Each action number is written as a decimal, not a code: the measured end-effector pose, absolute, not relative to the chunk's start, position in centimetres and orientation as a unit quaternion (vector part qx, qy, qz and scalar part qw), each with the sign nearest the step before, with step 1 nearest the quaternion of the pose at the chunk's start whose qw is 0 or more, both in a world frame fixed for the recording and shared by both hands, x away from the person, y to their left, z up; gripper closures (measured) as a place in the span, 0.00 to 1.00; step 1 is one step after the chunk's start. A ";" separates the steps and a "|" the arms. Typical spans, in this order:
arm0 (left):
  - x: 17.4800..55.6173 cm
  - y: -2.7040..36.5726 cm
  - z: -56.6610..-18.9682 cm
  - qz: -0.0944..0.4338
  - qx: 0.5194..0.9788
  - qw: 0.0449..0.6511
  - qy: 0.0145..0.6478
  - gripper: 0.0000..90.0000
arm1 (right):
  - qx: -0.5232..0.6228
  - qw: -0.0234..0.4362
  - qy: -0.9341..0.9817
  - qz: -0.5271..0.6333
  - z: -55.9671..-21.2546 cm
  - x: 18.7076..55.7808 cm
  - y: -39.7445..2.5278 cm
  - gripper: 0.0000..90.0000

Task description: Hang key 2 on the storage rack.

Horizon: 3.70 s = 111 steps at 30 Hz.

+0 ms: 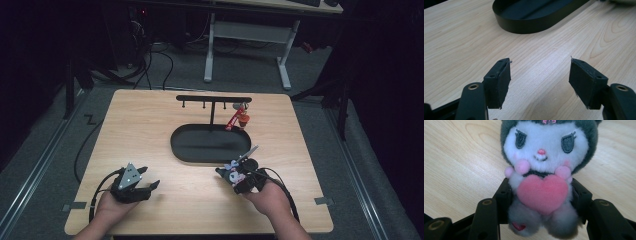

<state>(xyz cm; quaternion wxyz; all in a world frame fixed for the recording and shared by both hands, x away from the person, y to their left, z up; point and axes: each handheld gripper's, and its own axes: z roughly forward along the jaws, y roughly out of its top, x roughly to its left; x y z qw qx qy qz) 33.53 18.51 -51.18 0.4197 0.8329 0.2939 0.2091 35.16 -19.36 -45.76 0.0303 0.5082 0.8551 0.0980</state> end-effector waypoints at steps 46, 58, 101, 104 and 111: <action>33.8 18.8 -51.1 0.195 0.832 0.427 0.294 0.37 | 0.506 0.060 0.848 0.143 -33.7 41.3 -17.3 0.53; 33.9 18.9 -51.1 0.194 0.831 0.427 0.299 0.37 | 0.510 0.077 0.843 0.150 -31.3 42.9 -17.0 0.53; 33.3 19.7 -50.8 0.196 0.827 0.433 0.299 0.37 | 0.541 0.068 0.828 0.130 -36.1 46.3 -17.9 0.53; 33.3 19.7 -50.9 0.196 0.827 0.433 0.299 0.37 | 0.544 0.062 0.826 0.130 -36.9 46.4 -18.0 0.53; 33.3 19.7 -50.9 0.196 0.828 0.432 0.299 0.37 | 0.540 0.066 0.828 0.133 -37.7 46.7 -17.6 0.52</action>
